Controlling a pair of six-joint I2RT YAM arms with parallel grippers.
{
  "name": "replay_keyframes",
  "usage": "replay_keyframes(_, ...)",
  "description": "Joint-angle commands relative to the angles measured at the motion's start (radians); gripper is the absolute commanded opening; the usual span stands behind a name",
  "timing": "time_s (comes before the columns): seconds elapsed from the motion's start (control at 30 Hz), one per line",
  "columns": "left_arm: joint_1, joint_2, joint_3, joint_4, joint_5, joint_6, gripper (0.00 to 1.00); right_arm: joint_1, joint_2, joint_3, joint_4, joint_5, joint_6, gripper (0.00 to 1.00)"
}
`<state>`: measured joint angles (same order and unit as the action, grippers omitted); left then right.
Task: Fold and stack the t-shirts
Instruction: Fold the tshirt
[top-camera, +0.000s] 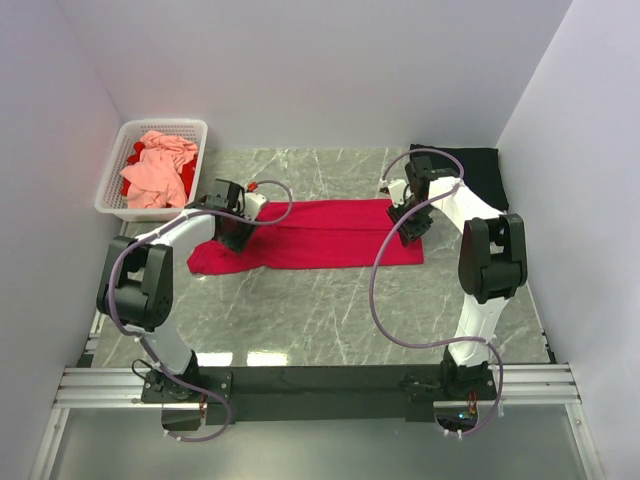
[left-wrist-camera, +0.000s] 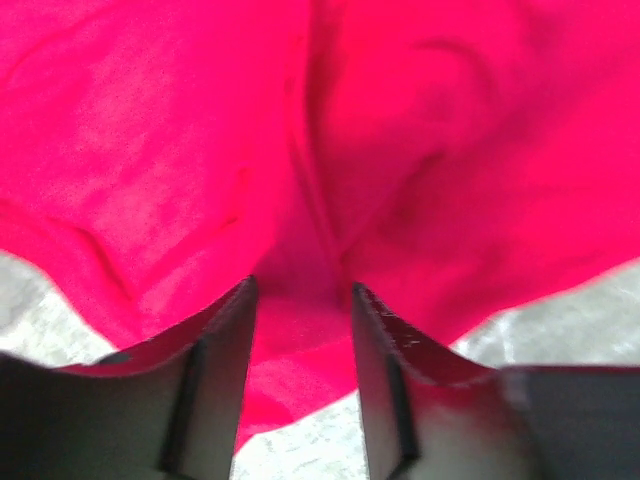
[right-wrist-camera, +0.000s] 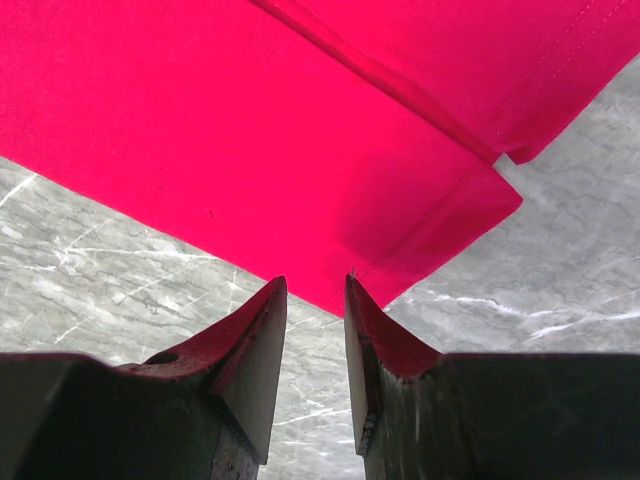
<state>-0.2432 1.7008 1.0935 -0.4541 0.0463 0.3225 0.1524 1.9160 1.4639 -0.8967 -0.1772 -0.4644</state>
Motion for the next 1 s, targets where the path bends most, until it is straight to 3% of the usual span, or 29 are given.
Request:
replay_keyframes(0.0, 0.004, 0.011, 0.022, 0.046, -0.086, -0.017, 0.46, 0.001, -0.009, 0.006, 0.021, 0.004, 0.003, 0.37)
replay_keyframes(0.37, 0.002, 0.028, 0.088, 0.060, -0.160, 0.049, 0.25, 0.003, -0.002, 0.007, 0.024, 0.002, 0.000, 0.37)
replay_keyframes(0.47, 0.005, 0.048, 0.126, 0.061, -0.161, 0.079, 0.16, 0.001, 0.001, 0.009, 0.024, 0.004, -0.002, 0.37)
replay_keyframes(0.5, 0.007, 0.056, 0.143, 0.063, -0.160, 0.088, 0.05, 0.001, 0.002, 0.009, 0.025, 0.004, -0.002, 0.37)
replay_keyframes(0.53, 0.007, 0.074, 0.152, 0.065, -0.160, 0.104, 0.01, 0.001, 0.003, 0.010, 0.025, 0.005, -0.003, 0.37)
replay_keyframes(0.87, 0.036, 0.189, 0.270, 0.120, -0.166, 0.182, 0.01, 0.003, -0.002, -0.010, 0.035, 0.010, -0.010, 0.37)
replay_keyframes(0.93, 0.053, 0.212, 0.287, 0.135, -0.171, 0.191, 0.06, 0.001, 0.000, -0.011, 0.033, 0.007, -0.008, 0.37)
replay_keyframes(0.97, 0.056, 0.218, 0.292, 0.143, -0.174, 0.194, 0.14, 0.001, 0.000, -0.011, 0.035, 0.007, -0.008, 0.37)
